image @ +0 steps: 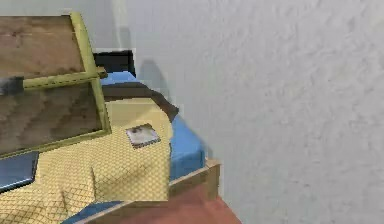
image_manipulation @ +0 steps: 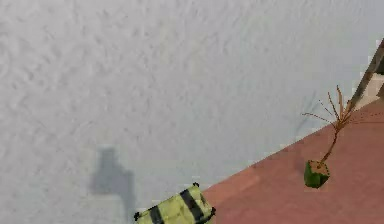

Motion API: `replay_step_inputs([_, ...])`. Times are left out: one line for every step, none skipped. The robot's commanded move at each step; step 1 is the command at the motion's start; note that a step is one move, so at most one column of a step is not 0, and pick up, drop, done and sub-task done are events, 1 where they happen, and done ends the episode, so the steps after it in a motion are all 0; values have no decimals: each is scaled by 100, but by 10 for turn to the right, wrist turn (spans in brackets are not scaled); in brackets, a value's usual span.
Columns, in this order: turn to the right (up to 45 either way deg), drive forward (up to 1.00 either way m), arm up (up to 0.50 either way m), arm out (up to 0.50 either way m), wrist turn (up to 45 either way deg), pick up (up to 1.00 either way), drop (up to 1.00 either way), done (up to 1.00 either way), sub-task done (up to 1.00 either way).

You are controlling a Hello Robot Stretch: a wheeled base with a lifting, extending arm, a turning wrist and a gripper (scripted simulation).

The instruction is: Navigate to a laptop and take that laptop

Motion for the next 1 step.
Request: replay_step_inputs([-450,0,0,0,0,0,0,0,0])
